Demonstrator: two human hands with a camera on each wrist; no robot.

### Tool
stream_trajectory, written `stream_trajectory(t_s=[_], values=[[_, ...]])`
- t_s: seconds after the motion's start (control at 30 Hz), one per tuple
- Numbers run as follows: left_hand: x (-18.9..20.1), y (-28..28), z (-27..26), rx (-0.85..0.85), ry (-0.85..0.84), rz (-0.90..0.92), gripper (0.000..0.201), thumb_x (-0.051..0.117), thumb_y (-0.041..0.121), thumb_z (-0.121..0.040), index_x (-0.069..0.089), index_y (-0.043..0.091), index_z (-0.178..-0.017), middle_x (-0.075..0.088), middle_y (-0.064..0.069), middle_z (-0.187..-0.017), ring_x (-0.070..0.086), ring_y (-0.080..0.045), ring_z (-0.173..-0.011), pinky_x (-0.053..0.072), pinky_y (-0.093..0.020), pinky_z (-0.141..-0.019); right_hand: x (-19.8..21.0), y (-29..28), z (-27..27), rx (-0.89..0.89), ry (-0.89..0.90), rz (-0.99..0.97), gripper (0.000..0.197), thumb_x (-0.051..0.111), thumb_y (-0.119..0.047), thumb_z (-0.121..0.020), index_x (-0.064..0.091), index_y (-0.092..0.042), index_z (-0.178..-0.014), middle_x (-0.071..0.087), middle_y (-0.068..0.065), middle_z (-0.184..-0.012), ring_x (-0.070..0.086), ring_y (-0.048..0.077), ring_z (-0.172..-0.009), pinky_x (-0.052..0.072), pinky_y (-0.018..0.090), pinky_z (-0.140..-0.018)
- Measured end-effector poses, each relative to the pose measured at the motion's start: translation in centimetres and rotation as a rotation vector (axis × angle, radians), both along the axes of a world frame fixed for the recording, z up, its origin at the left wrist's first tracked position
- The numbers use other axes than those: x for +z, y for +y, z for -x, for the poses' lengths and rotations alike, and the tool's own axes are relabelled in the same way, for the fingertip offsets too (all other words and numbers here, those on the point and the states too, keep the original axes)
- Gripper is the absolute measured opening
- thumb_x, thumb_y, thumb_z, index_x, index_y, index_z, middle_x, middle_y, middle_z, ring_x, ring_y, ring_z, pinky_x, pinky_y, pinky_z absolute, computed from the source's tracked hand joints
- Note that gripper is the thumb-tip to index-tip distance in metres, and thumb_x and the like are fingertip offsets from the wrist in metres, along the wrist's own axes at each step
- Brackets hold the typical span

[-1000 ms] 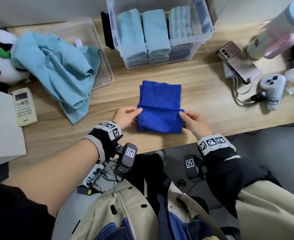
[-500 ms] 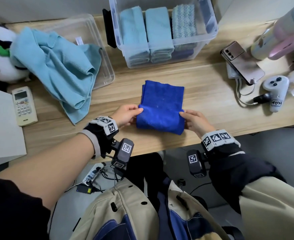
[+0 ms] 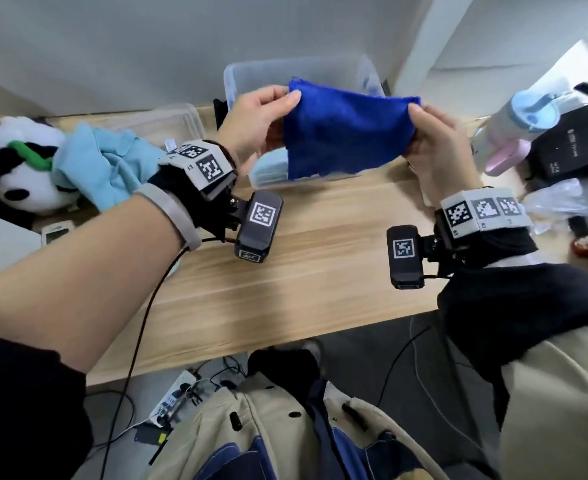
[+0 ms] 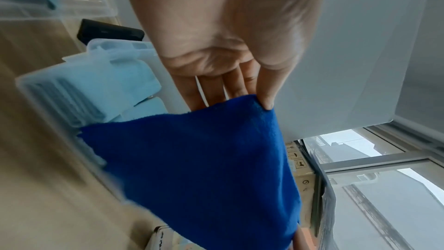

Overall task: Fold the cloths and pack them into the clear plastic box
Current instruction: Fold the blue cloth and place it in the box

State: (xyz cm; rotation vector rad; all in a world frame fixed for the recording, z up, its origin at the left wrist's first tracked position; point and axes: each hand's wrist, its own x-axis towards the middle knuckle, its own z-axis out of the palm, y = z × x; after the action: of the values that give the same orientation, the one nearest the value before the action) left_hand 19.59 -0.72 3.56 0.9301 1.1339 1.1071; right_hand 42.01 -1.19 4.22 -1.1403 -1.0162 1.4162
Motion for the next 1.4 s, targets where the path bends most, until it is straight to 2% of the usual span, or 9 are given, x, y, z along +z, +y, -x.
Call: stream_trajectory(t_s=[0.13,0.3,0.47,0.67,0.87,1.0,1.13,1.27,1.4], values=[[-2.9,-2.7,0.5,-0.032,0.019,0.095,0.019,0.053,0.013,-0.092,0.061,0.017,-0.075,0.064,0.010,-0.060,0.059,-0.004,-0.056,0.052,-0.021,-0.062,-3.1,-1.7,-0.5,0.042,-0.099,0.094,0.009,0.058,-0.020,-0.079,0.064,-0.017,-0.074,0.057,0.009,-0.080,0.054,0.022,-0.078,0.043,0.030,-0.070],[-9.9,-7.5,0.8,-0.169,0.098,0.312,0.014,0.056,0.009,-0.089,0.060,0.016,-0.078,0.064,0.007,-0.066,0.058,-0.005,-0.060,0.051,-0.021,-0.065,-9.3,-5.8,-1.0,0.101,-0.204,0.334,0.032,0.054,-0.007,-0.089,0.063,-0.018,-0.061,0.063,-0.010,-0.058,0.060,0.005,-0.058,0.045,0.019,-0.061],[-16.1,-12.1,1.4,-0.375,0.188,0.567,0.009,0.062,0.007,-0.086,0.062,0.014,-0.080,0.066,0.003,-0.074,0.062,-0.005,-0.064,0.054,-0.019,-0.073,-14.9,-10.0,-1.3,0.185,-0.299,0.582,0.008,0.067,-0.018,-0.071,0.059,-0.017,-0.071,0.056,0.000,-0.066,0.047,0.014,-0.057,0.041,0.022,-0.061],[-19.1,-15.1,2.2,-0.519,0.253,0.702,0.022,0.057,0.002,-0.088,0.061,0.014,-0.070,0.068,0.006,-0.058,0.064,-0.002,-0.052,0.051,-0.013,-0.057,-17.5,-13.0,-1.3,0.215,-0.421,0.734,0.021,0.055,-0.005,-0.090,0.054,-0.018,-0.073,0.044,-0.003,-0.058,0.038,-0.002,-0.034,0.031,0.011,-0.043],[-18.4,-13.7,1.7,-0.602,0.369,0.807,0.024,0.052,0.032,-0.093,0.064,0.018,-0.077,0.072,0.004,-0.063,0.068,-0.004,-0.057,0.049,-0.014,-0.050,-18.2,-12.1,-1.5,0.351,-0.563,0.801,0.024,0.054,-0.029,-0.093,0.056,-0.010,-0.078,0.044,0.005,-0.064,0.044,0.011,-0.045,0.034,0.016,-0.039],[-17.9,-10.5,0.4,-0.302,0.562,0.667,0.025,0.053,0.018,-0.093,0.061,0.010,-0.070,0.064,0.000,-0.056,0.054,-0.005,-0.039,0.036,-0.010,-0.035,-18.7,-9.4,-2.0,0.229,-0.860,0.629,0.038,0.051,-0.035,-0.093,0.062,-0.009,-0.067,0.064,0.010,-0.067,0.058,0.022,-0.058,0.050,0.025,-0.056],[-18.2,-7.2,-0.5,0.054,0.735,0.537,0.020,0.059,0.014,-0.080,0.066,0.015,-0.061,0.063,0.000,-0.061,0.055,-0.017,-0.052,0.040,-0.018,-0.050,-19.1,-6.1,-1.9,0.065,-0.976,0.541,0.028,0.057,-0.033,-0.087,0.073,-0.009,-0.089,0.073,0.009,-0.089,0.066,0.025,-0.083,0.054,0.039,-0.084],[-18.5,-5.2,-1.1,0.117,0.751,0.561,0.017,0.068,0.023,-0.080,0.074,0.010,-0.089,0.072,-0.002,-0.090,0.063,-0.018,-0.086,0.043,-0.021,-0.076,-19.3,-3.5,-1.3,-0.009,-0.902,0.598,0.027,0.060,-0.029,-0.087,0.072,-0.006,-0.093,0.071,0.007,-0.089,0.059,0.018,-0.079,0.048,0.032,-0.081],[-19.0,-4.5,-1.2,0.098,0.725,0.598,0.018,0.071,0.023,-0.079,0.073,0.010,-0.091,0.068,0.000,-0.089,0.061,-0.017,-0.084,0.040,-0.020,-0.072,-19.1,-2.3,-0.5,-0.011,-0.827,0.685,0.038,0.068,-0.029,-0.079,0.069,0.006,-0.093,0.054,0.009,-0.069,0.042,0.019,-0.056,0.038,0.030,-0.059]])
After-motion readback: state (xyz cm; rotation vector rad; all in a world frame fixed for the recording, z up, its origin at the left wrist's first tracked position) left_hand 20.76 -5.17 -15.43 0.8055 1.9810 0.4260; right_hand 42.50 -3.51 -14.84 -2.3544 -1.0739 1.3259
